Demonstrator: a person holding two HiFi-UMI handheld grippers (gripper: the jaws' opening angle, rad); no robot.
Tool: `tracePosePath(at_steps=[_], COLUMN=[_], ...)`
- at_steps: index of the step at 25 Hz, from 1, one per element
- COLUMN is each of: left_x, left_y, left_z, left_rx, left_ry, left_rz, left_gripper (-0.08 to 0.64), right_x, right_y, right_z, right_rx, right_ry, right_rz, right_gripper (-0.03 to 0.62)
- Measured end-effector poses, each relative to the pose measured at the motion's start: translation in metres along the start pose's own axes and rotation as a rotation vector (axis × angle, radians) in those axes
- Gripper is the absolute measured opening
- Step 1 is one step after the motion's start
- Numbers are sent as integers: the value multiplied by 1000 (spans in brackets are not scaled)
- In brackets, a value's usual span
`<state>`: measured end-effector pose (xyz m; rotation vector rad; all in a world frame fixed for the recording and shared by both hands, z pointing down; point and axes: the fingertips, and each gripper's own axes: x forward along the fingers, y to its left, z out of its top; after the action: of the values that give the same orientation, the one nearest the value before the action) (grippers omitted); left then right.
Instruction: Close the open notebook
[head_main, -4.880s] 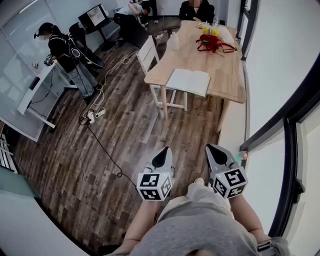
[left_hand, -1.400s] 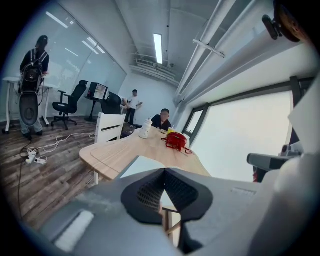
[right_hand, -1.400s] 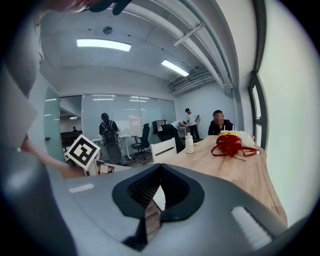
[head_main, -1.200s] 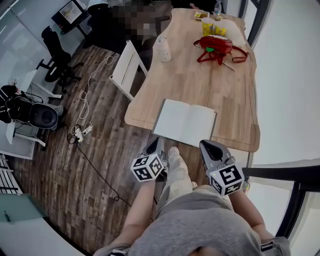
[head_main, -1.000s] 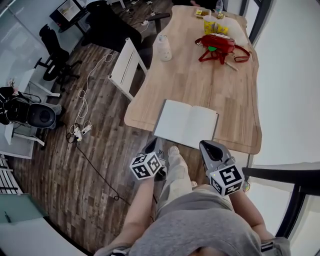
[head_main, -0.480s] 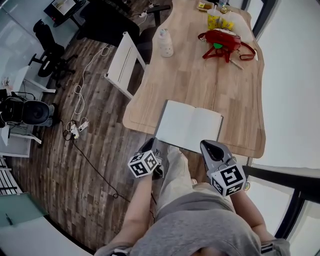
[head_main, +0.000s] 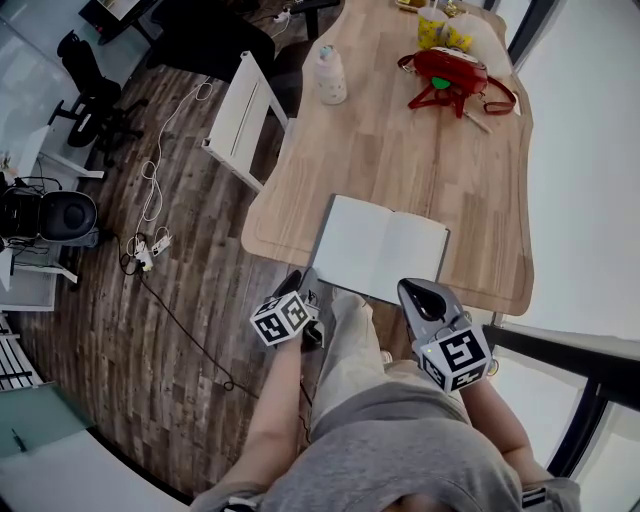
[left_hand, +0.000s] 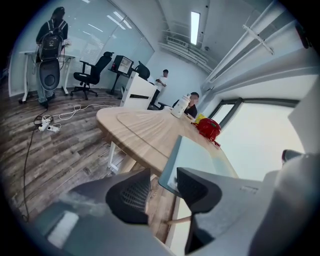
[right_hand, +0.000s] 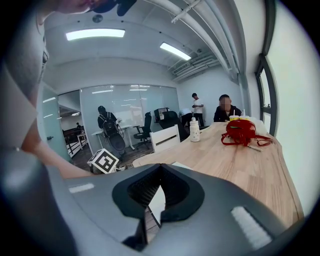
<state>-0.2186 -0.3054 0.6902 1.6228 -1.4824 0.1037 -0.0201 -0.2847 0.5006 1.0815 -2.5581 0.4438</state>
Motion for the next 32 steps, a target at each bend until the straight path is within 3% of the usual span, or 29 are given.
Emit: tracePosePath(at_steps=[12,22,32], left_x=[6,8,-1], left_y=[4,-6,-14], left_z=[-4,-2,5], left_rx=[-123,-214,-155], left_ry=[3,4,-34], left_rz=[-108,-216,-202], left_gripper=[185,118,46], right_x=[4,2,-8], right_y=[-1,-2,1], right_z=[-1,4,9], right_rx=[-2,-7,-17], right_ry=[2,-19,-47], right_rz=[-1,-5,-7], right_gripper=[2,2,2])
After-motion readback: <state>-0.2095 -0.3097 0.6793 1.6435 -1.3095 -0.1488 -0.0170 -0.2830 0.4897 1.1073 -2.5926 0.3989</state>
